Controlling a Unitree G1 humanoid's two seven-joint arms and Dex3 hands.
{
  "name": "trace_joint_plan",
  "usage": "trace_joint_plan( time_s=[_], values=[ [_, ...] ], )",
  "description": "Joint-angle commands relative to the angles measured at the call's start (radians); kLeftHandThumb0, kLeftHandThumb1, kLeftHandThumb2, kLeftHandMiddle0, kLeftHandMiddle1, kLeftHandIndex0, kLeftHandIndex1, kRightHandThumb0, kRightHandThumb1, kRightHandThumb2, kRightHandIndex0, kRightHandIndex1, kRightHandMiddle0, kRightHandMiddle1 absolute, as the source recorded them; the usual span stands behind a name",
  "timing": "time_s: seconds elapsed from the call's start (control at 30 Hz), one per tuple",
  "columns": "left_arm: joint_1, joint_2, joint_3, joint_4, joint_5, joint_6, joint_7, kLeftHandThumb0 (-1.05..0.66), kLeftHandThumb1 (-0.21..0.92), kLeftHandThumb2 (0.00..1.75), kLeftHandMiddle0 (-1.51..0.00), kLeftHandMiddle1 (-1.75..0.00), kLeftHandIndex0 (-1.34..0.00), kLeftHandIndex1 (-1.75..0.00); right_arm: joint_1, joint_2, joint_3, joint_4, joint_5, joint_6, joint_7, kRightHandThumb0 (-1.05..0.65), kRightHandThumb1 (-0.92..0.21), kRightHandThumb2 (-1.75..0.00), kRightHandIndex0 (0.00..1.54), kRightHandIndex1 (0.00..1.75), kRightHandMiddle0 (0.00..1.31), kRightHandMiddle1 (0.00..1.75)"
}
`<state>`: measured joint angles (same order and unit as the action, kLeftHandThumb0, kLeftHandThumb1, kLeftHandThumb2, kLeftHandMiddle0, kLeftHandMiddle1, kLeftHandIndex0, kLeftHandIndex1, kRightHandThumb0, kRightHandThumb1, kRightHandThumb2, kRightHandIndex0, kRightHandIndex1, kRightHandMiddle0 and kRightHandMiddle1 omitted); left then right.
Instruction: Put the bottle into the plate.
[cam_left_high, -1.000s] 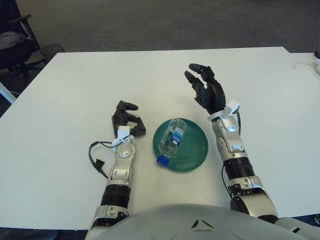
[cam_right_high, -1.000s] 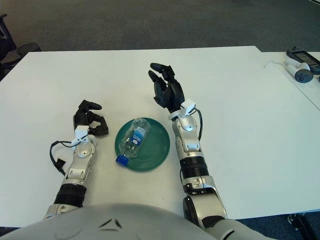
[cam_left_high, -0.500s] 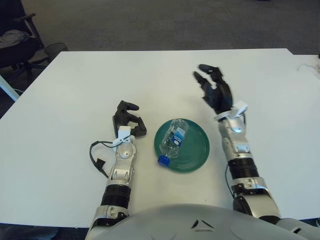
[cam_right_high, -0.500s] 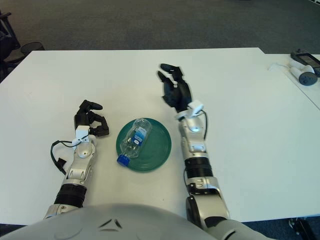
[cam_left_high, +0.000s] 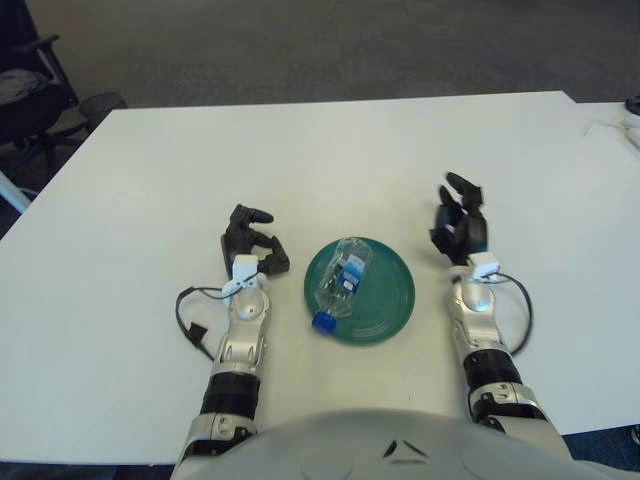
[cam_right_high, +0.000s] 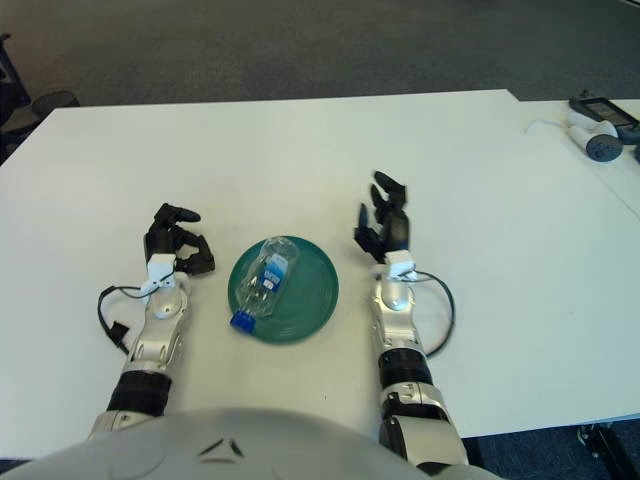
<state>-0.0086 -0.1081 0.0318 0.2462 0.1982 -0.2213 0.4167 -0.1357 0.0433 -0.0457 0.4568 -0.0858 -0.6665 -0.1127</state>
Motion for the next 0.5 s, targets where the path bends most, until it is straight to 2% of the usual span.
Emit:
trace_joint_plan(
  time_s=[0.0, 0.47],
  values=[
    [0.011, -0.001, 0.012, 0.024, -0.024, 0.018, -0.014, 0.00, -0.06, 1.75, -0.88, -1.75, -0.69, -1.73, 0.018, -0.018, -0.003, -0.052, 0.006, -0.002, 0.004, -0.62, -0.92, -0.71, 0.37, 0.01, 0.00, 0.82],
    [0.014, -0.010, 0.017, 0.027, -0.036, -0.005, -0.010, 0.00, -0.06, 1.75, -0.88, -1.75, -0.69, -1.73, 0.032, -0.018, -0.006, -0.084, 0.011, 0.019, 0.015, -0.62, -0.92, -0.71, 0.37, 0.01, 0.00, 0.83]
  ],
)
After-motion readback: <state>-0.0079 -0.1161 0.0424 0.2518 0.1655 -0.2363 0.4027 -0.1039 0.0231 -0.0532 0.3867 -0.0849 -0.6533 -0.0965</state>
